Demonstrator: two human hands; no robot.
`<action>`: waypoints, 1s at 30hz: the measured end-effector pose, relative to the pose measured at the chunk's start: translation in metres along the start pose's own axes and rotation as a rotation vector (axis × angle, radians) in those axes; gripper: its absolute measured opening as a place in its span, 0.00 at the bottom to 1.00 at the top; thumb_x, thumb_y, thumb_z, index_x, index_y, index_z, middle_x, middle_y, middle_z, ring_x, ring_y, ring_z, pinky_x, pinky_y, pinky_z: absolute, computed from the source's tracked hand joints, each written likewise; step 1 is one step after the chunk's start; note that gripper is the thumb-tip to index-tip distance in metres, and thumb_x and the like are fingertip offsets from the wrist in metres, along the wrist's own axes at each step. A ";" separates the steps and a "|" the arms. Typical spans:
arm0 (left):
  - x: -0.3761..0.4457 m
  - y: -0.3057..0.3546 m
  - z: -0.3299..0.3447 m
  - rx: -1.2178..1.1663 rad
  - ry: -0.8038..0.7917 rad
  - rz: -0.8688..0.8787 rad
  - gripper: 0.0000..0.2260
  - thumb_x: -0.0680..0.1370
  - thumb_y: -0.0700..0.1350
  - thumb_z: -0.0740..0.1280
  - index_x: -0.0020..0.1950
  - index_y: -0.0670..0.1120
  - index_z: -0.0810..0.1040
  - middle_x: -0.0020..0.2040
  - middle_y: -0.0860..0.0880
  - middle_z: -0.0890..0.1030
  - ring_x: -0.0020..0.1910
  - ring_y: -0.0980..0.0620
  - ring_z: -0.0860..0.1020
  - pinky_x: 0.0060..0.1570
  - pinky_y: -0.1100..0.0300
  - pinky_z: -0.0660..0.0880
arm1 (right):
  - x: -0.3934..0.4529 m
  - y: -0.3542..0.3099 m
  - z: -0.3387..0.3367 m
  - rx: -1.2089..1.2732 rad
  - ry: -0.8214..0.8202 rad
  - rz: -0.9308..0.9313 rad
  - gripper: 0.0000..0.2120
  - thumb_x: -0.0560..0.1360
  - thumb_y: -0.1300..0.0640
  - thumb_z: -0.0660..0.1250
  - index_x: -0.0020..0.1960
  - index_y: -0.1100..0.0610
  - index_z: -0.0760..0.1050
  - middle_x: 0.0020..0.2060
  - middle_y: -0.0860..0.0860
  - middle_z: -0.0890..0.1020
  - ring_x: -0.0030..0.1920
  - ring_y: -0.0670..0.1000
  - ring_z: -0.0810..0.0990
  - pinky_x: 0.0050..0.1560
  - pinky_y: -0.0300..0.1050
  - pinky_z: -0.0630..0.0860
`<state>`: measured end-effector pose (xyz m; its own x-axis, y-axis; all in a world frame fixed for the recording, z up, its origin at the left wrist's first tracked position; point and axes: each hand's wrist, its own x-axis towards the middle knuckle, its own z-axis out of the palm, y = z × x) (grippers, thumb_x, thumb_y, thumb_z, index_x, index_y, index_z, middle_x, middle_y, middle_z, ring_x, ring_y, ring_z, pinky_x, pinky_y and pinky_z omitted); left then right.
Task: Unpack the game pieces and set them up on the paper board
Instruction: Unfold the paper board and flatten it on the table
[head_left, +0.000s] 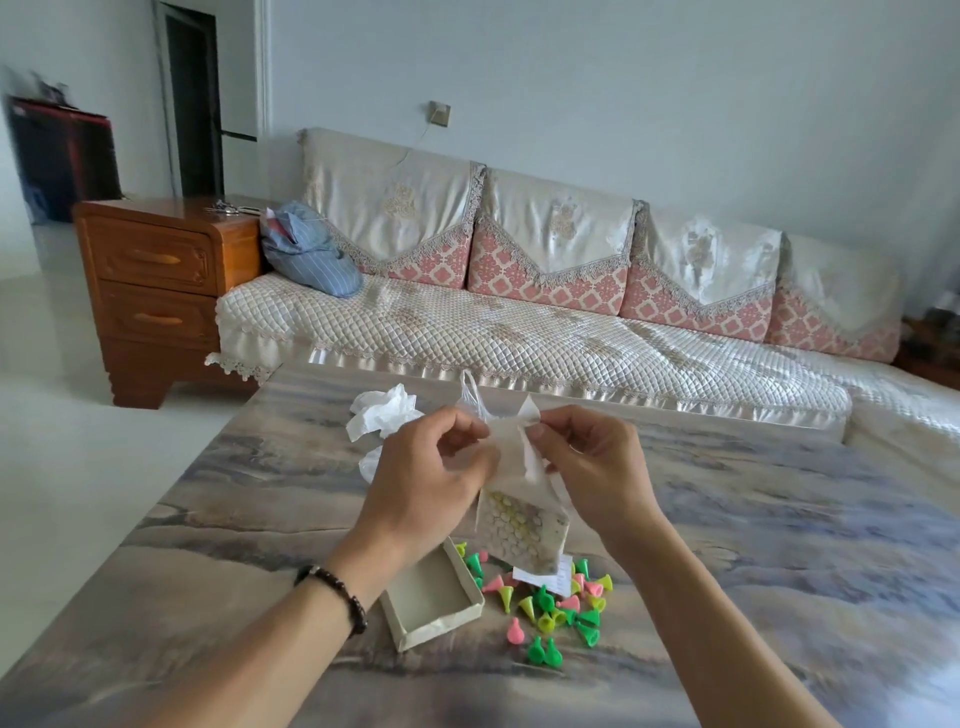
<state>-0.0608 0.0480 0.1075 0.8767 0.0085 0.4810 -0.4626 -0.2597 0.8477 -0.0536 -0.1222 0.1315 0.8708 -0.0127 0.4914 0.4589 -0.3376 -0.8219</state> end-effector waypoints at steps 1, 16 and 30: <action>-0.003 0.000 0.002 0.000 -0.014 -0.004 0.05 0.72 0.42 0.73 0.43 0.52 0.80 0.36 0.57 0.80 0.37 0.58 0.78 0.39 0.63 0.76 | 0.000 -0.002 -0.004 0.006 0.018 0.005 0.07 0.73 0.61 0.71 0.40 0.53 0.84 0.35 0.54 0.84 0.35 0.52 0.79 0.41 0.58 0.78; -0.002 0.051 0.011 0.026 -0.018 0.108 0.05 0.76 0.44 0.70 0.40 0.50 0.82 0.36 0.51 0.82 0.36 0.51 0.79 0.38 0.50 0.76 | -0.008 -0.024 -0.051 0.165 0.125 -0.001 0.04 0.73 0.65 0.70 0.40 0.59 0.81 0.33 0.62 0.79 0.33 0.53 0.75 0.35 0.46 0.74; -0.001 0.074 0.037 0.146 -0.180 0.206 0.27 0.66 0.65 0.68 0.60 0.55 0.71 0.47 0.56 0.74 0.48 0.56 0.73 0.47 0.61 0.72 | -0.012 -0.053 -0.124 0.756 -0.008 0.253 0.09 0.70 0.65 0.59 0.34 0.58 0.75 0.32 0.56 0.77 0.30 0.53 0.75 0.35 0.45 0.70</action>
<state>-0.0914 -0.0068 0.1616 0.7818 -0.2262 0.5810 -0.6204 -0.3739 0.6894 -0.1102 -0.2206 0.2045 0.9645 0.0037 0.2641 0.2400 0.4048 -0.8823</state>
